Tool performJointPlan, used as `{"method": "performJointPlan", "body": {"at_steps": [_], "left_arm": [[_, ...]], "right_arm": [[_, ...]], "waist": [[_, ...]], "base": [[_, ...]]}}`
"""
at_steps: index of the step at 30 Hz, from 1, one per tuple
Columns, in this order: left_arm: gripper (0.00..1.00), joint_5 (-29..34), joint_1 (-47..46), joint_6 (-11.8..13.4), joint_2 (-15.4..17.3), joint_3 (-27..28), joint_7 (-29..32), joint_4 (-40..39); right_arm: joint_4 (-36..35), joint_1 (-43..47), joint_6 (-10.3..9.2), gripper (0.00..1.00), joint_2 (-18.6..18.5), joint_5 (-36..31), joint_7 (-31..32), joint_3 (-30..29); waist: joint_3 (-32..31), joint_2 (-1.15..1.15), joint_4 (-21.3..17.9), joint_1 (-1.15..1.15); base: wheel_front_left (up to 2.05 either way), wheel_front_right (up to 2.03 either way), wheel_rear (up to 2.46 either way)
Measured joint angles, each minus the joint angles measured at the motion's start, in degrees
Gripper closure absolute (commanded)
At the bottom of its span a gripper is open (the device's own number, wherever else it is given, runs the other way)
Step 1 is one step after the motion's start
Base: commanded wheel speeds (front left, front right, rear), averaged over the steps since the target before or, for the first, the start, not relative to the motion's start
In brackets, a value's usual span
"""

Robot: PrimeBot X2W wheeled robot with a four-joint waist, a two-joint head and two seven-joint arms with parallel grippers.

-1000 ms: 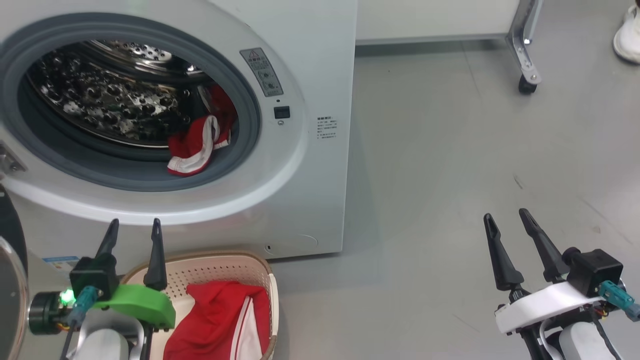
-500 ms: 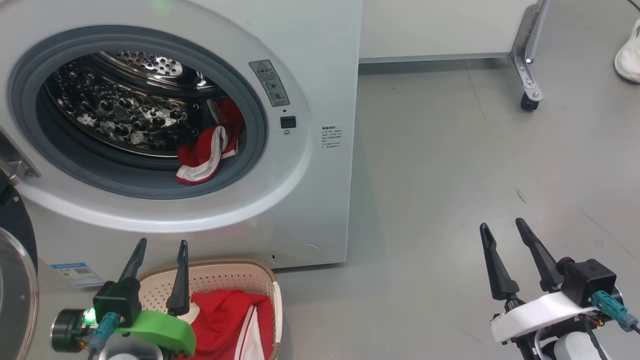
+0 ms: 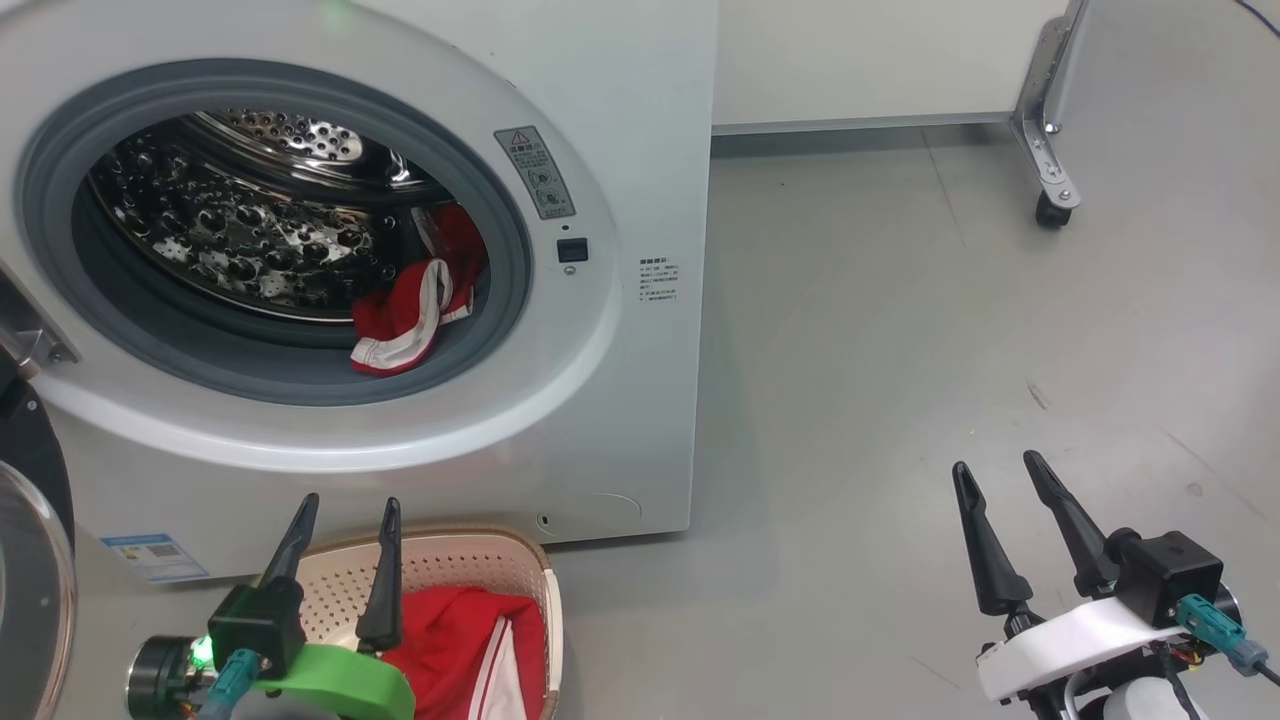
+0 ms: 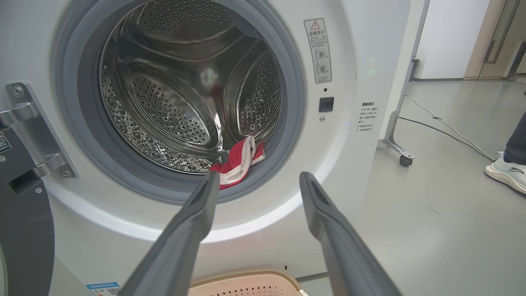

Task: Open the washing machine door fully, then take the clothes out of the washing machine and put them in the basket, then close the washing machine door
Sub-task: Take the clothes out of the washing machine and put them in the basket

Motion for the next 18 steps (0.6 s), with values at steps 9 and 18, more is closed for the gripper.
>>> {"method": "performJointPlan", "body": {"at_steps": [9,18], "left_arm": [[0.00,-0.15,1.13,1.49,0.02,-0.87,0.00,-0.96],[0.00,-0.60,1.88,2.45,0.09,-1.65,0.00,-1.94]], "right_arm": [[-0.18,0.10,0.00,0.00,0.01,-0.01,0.00,0.19],[-0.40,0.35,0.00,0.00,0.03,-0.01,0.00,0.22]], "waist": [[-0.26,0.00,-0.02,0.00],[-0.24,0.00,0.02,0.00]], "base": [[0.00,0.00,0.00],[0.00,0.00,0.00]]}}
